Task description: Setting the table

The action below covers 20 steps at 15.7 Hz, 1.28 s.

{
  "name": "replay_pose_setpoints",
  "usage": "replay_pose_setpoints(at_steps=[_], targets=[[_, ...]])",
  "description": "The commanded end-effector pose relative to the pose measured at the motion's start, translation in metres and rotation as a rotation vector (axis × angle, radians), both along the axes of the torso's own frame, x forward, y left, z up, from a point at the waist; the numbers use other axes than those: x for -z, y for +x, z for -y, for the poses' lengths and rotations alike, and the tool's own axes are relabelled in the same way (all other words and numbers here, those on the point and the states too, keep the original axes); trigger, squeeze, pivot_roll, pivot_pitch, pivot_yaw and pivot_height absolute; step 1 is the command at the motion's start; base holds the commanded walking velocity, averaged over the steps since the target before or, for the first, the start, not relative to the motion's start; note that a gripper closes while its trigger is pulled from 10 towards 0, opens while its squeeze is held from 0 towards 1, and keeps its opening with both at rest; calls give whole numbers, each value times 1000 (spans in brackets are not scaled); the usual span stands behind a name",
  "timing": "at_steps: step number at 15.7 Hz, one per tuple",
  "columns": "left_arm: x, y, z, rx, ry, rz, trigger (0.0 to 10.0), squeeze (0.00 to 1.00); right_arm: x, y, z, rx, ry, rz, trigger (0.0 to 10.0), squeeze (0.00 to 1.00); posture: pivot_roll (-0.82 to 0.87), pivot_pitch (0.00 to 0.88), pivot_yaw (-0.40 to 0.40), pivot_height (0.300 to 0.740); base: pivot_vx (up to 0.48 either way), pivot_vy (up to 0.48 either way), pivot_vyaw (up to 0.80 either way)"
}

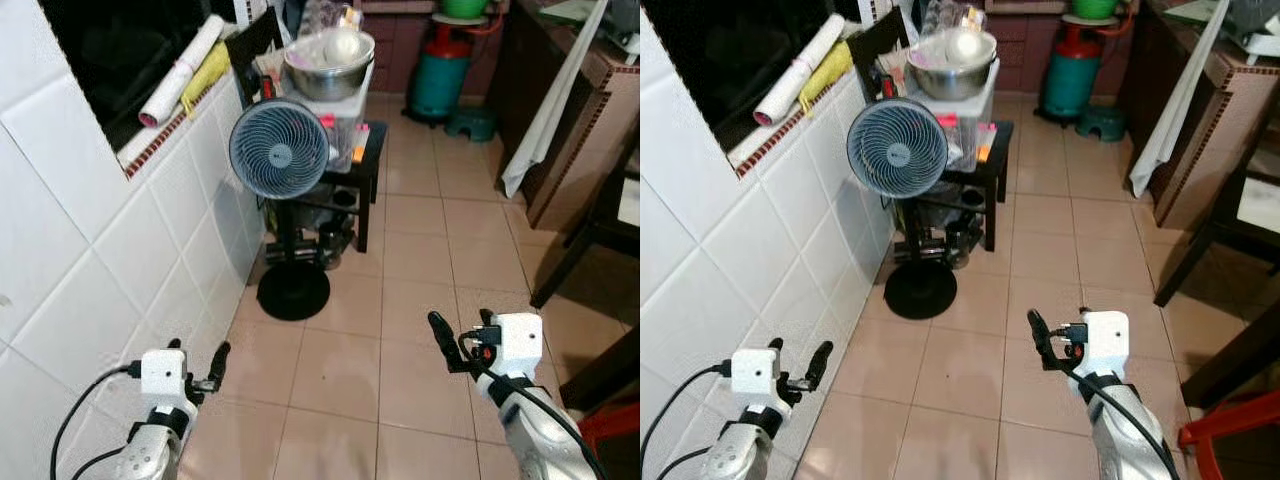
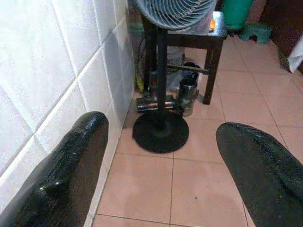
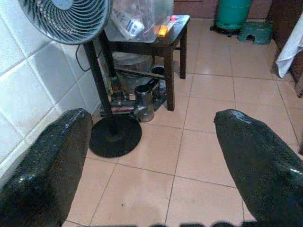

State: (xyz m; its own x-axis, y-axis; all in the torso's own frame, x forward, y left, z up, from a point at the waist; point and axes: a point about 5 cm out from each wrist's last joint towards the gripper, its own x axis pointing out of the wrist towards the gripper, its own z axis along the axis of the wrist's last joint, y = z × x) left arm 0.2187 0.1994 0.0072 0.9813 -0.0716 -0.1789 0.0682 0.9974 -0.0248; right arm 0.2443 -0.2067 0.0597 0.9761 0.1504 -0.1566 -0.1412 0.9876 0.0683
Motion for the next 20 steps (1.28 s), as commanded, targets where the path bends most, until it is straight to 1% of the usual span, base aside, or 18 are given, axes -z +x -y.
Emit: replay_pose_setpoints(at_steps=[1,2,3,5,6,7,8,9,10,11,12,13,14,17,20], targets=[[-8,2,-1,22,3,11,10000,0,-6,-4,-3,-2,12,7,10000,0,-24,0,37,740,0,0,0],[-8,2,-1,20,-8,11,10000,0,-8,-5,-2,7,-5,25,10000,0,-23,0,36,740,0,0,0],[-9,2,-1,-4,-22,6,10000,0,-9,-5,-3,28,-2,29,10000,0,-26,0,37,740,0,0,0],[-12,4,3,-17,-72,27,10000,0,-7,-4,-10,58,12,26,10000,0,-28,0,37,740,0,0,0],[-15,4,6,-12,-110,50,10000,0,-5,-3,-24,62,30,9,10000,0,-28,0,36,740,0,0,0],[-16,4,8,2,-124,49,10000,0,-5,-4,-31,54,39,-3,10000,0,-30,0,34,740,0,0,-556],[-17,3,10,10,-138,47,10000,0,-6,-4,-34,46,29,-3,10000,0,-31,0,33,740,0,0,-800],[-17,3,10,10,-138,47,10000,0,-6,-4,-34,46,29,-3,10000,0,-31,0,33,740,0,0,-800],[-14,4,9,6,-135,26,10000,0,-6,-1,-28,72,20,-11,10000,0,-38,0,33,740,0,0,-800],[-12,5,8,4,-115,21,10000,0,-6,1,-28,76,19,-12,10000,0,-40,0,32,740,0,0,-800],[-10,7,7,3,-108,18,10000,0,-8,3,-33,60,19,-3,10000,0,-43,0,31,740,0,0,-800],[-7,9,7,2,-118,9,10000,0,-11,5,-38,42,15,9,10000,0,-43,0,30,740,0,0,-800],[-5,10,8,6,-139,0,10000,0,-12,6,-39,42,15,9,10000,0,-43,0,30,740,0,0,-800],[-4,11,7,13,-152,-4,10000,0,-12,6,-38,49,15,0,10000,0,-40,0,32,740,0,0,-800],[-5,12,6,36,-157,0,10000,0,-12,8,-41,49,17,1,10000,0,-36,0,40,740,0,0,-800]])
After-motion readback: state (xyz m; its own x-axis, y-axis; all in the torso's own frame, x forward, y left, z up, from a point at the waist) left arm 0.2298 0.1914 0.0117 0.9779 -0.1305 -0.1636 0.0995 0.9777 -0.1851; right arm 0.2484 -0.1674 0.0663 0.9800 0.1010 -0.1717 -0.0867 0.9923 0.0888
